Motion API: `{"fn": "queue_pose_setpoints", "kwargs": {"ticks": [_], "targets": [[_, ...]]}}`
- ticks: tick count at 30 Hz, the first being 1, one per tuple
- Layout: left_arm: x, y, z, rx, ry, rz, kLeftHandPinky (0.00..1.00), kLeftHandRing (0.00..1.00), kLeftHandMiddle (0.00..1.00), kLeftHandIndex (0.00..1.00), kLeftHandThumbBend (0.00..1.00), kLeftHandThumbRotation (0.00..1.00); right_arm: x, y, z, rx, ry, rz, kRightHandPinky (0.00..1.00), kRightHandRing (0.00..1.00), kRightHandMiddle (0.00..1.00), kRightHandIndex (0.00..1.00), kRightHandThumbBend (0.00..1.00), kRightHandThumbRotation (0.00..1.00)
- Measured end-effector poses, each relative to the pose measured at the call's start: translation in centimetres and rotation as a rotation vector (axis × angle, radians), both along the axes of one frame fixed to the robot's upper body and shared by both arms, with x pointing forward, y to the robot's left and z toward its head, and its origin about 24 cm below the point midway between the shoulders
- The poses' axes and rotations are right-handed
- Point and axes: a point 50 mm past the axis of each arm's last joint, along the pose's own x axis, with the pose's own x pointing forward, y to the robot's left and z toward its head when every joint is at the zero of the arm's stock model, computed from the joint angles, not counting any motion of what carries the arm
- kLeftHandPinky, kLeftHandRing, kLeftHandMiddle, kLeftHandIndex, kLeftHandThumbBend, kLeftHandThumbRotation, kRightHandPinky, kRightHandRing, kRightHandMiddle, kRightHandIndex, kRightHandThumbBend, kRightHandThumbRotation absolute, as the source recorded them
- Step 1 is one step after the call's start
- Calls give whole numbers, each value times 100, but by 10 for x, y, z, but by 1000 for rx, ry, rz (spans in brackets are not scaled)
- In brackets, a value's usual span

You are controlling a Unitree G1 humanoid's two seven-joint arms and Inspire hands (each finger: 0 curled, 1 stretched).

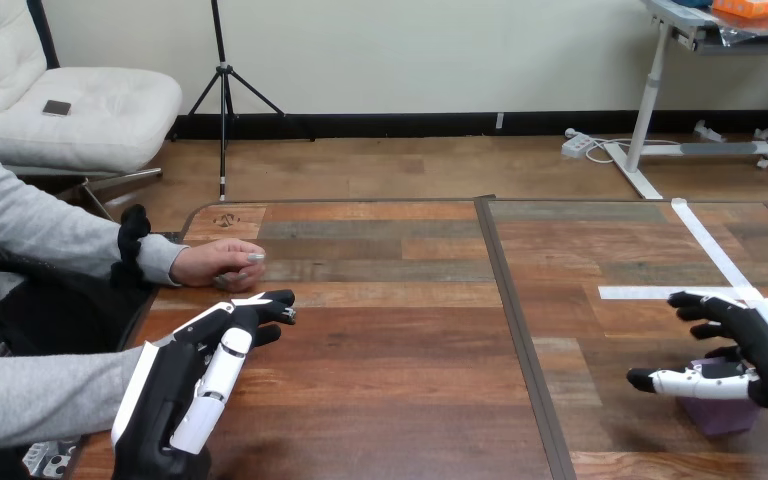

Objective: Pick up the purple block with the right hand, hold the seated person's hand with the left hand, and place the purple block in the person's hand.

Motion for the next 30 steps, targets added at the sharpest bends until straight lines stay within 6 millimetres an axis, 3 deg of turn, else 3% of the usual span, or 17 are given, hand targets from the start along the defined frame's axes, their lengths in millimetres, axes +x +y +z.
{"fn": "queue_pose_setpoints", "kwargs": {"ticks": [8, 15, 30], "targets": [[0, 0, 0, 0, -2, 0, 80, 82, 77, 57, 33, 77, -1, -6, 10, 4, -14, 3, 79, 85, 86, 85, 100, 16], [0, 0, 0, 3, -2, 0, 80, 82, 77, 57, 30, 77, -1, -9, 18, 6, -36, 1, 78, 84, 85, 85, 100, 18], [0, 1, 0, 8, -1, -2, 79, 81, 77, 56, 33, 77, -6, -17, 36, -10, -65, 2, 77, 85, 85, 84, 100, 15]]}}
